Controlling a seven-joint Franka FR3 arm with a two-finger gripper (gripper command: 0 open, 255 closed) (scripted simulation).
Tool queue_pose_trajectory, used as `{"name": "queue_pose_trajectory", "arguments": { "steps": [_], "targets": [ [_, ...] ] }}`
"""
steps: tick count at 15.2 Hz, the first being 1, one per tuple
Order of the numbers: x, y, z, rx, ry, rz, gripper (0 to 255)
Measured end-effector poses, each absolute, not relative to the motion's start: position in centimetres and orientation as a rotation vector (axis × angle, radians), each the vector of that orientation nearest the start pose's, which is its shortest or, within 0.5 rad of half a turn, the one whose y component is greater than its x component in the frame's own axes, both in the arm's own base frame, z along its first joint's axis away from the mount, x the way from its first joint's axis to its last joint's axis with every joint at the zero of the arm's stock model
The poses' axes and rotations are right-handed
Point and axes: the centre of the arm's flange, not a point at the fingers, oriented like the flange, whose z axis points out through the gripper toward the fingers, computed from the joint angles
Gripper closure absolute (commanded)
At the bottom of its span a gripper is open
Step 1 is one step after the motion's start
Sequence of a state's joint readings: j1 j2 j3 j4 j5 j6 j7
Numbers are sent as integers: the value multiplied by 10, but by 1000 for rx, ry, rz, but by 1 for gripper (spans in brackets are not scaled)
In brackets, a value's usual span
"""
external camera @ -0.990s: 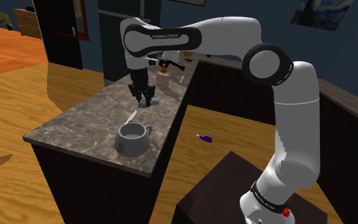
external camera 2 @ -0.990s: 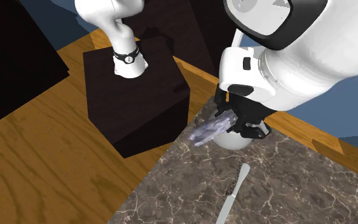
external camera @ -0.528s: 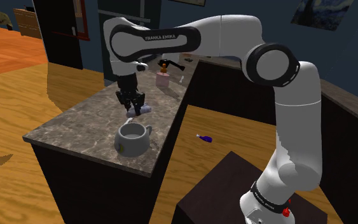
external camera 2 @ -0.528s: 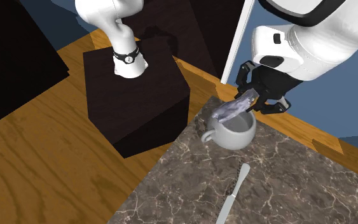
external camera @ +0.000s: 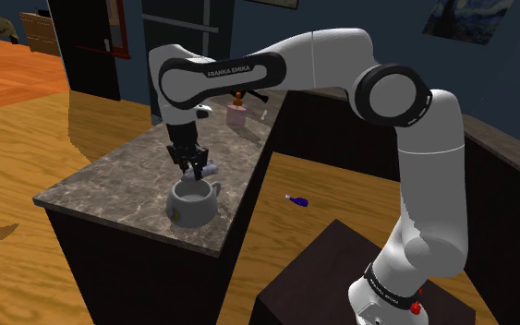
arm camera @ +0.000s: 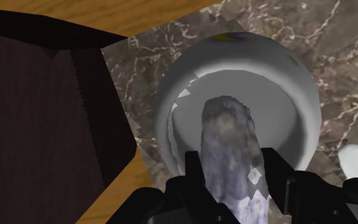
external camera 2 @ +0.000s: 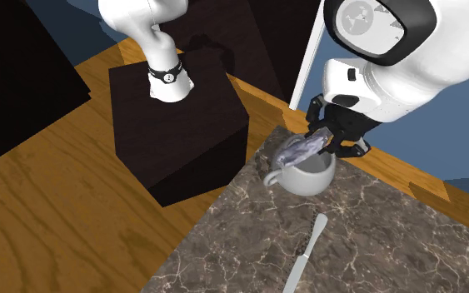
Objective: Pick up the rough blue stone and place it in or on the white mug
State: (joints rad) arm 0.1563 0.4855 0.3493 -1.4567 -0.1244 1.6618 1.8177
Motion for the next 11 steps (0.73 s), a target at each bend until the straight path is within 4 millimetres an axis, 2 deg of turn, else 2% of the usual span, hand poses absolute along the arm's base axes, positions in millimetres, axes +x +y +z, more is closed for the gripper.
{"name": "queue_pose_trajectory", "arguments": {
  "steps": [5, 11],
  "targets": [
    [602, 278, 373, -2662, 2029, 234, 255],
    [601, 278, 370, -2661, 2028, 233, 255]
  ]
}}
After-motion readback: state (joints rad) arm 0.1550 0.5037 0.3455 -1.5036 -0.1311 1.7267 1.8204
